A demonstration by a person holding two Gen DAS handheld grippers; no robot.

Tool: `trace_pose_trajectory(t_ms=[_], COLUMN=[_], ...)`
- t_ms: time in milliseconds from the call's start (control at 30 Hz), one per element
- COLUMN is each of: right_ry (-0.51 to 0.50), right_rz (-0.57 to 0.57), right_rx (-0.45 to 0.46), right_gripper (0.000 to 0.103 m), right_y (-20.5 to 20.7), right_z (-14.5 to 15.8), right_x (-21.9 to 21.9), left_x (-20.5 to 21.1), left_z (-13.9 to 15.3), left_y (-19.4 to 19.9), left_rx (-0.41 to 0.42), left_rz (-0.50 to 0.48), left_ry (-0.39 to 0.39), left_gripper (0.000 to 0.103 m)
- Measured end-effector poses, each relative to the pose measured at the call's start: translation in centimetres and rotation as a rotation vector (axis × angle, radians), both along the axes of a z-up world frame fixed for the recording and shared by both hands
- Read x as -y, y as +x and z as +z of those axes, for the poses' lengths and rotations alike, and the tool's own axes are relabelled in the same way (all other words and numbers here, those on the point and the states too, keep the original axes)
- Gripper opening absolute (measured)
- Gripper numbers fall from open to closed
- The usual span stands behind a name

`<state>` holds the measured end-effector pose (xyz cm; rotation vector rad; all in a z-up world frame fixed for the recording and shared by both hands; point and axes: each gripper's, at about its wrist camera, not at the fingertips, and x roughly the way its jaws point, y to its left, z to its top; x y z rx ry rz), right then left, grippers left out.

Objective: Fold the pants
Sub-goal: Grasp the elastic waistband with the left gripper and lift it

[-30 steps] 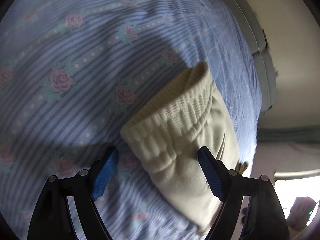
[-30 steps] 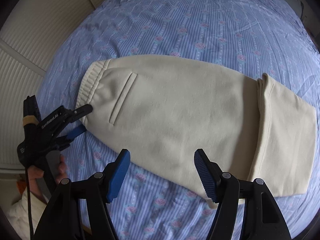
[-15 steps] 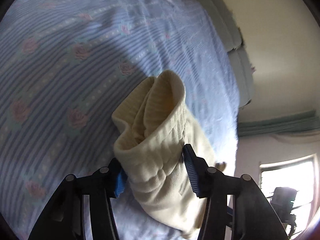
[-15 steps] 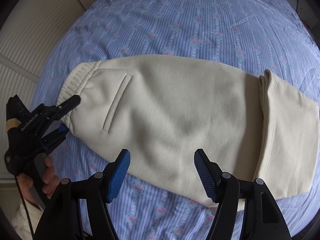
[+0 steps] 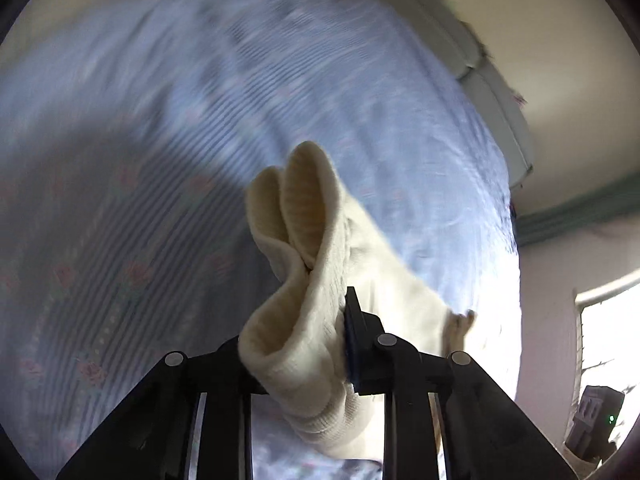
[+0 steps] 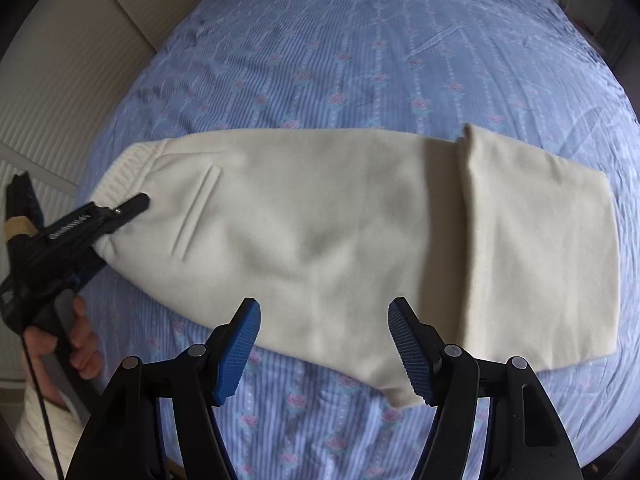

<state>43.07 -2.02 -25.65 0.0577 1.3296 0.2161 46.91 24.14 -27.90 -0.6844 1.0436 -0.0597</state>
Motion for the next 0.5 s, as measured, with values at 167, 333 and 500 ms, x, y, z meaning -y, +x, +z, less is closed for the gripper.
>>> trace_pose_trajectory(t_ms=[167,333,500], right_ry=[0.031,0.048,0.116], right_rz=[-0.065,-0.142,-0.217], right_rx=[0.066,0.148,0.197], right_gripper=[0.068,0.068,0.068], right_y=[-1.7,-3.6,-5.6], right_z=[3.6,7.1,9.0], right_x=[5.8,12.8,20.0], left_x=[5.9,13.9,22.5], left_z=[7.9,12.8,15.2], left_y=[-0.6,-0.6,-0.1], left_rx=[0.113,0.167,0.192], left_rz=[-0.094,-0.213,-0.279], left_ry=[0.153,0.238,0.290], left_gripper=[0.023,0.023,0.023])
